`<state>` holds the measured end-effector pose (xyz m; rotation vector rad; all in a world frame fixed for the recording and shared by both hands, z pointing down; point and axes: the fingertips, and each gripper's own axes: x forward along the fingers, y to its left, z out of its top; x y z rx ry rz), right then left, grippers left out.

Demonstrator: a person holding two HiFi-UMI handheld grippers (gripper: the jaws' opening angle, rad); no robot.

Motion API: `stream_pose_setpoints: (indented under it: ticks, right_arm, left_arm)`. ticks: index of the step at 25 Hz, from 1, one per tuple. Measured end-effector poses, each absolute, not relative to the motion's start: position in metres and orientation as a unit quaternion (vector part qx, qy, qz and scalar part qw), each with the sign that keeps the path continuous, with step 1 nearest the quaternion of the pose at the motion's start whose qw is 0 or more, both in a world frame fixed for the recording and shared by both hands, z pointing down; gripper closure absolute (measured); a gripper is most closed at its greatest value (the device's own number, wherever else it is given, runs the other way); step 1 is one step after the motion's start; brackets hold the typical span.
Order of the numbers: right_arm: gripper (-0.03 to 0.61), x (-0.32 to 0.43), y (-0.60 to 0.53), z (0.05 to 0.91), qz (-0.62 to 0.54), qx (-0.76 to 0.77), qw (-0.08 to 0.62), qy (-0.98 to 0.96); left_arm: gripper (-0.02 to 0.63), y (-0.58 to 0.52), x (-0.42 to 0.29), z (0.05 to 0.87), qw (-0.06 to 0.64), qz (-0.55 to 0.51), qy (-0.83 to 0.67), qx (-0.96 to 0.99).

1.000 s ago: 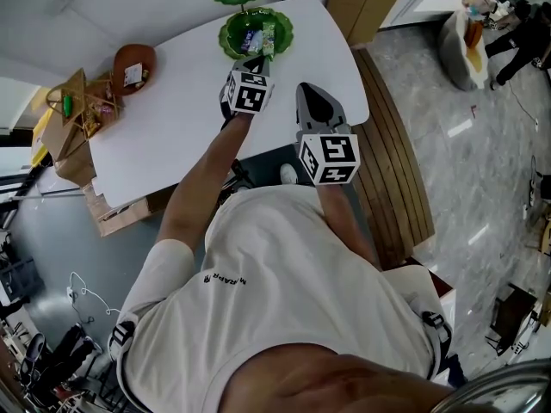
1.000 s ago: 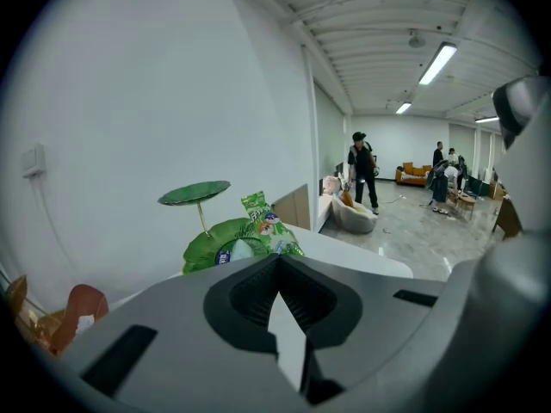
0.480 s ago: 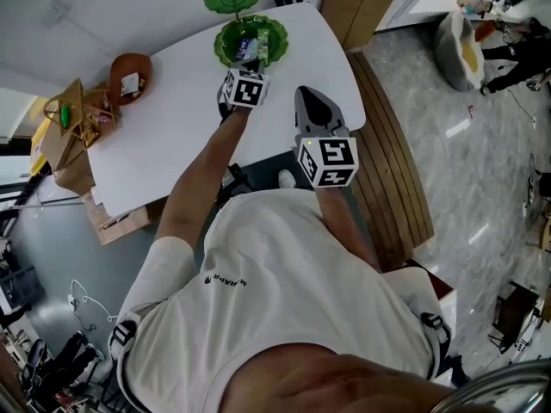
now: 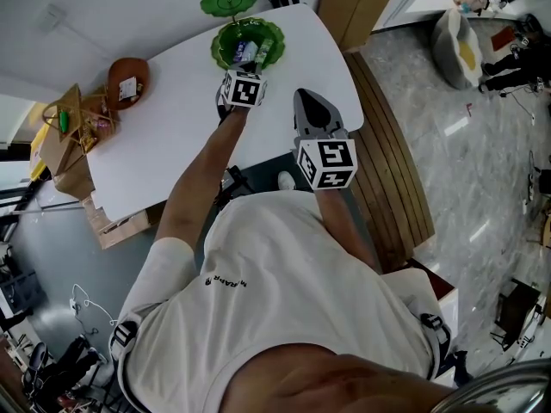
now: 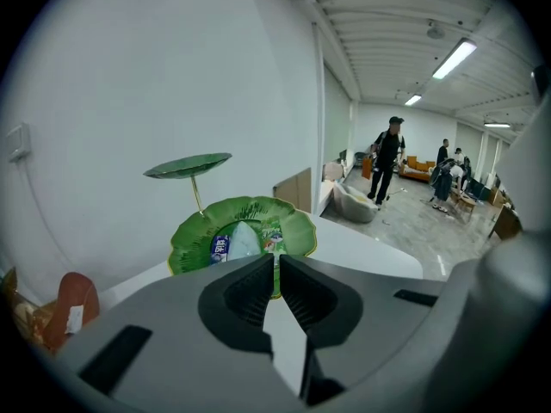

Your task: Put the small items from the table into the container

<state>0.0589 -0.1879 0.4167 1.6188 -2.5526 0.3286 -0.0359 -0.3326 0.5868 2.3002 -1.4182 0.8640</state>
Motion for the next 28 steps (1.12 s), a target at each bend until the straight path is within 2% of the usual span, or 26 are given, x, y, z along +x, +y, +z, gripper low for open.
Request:
stream_pose_setpoints:
  ticks: [28]
  right_arm:
    - [0.574, 0.041, -0.174, 0.412, 0.101, 0.518, 0.049, -0.848]
  left_arm:
    - [0.609, -0.293, -0.036, 0.522, 0.129, 0.212, -0.521, 0.817]
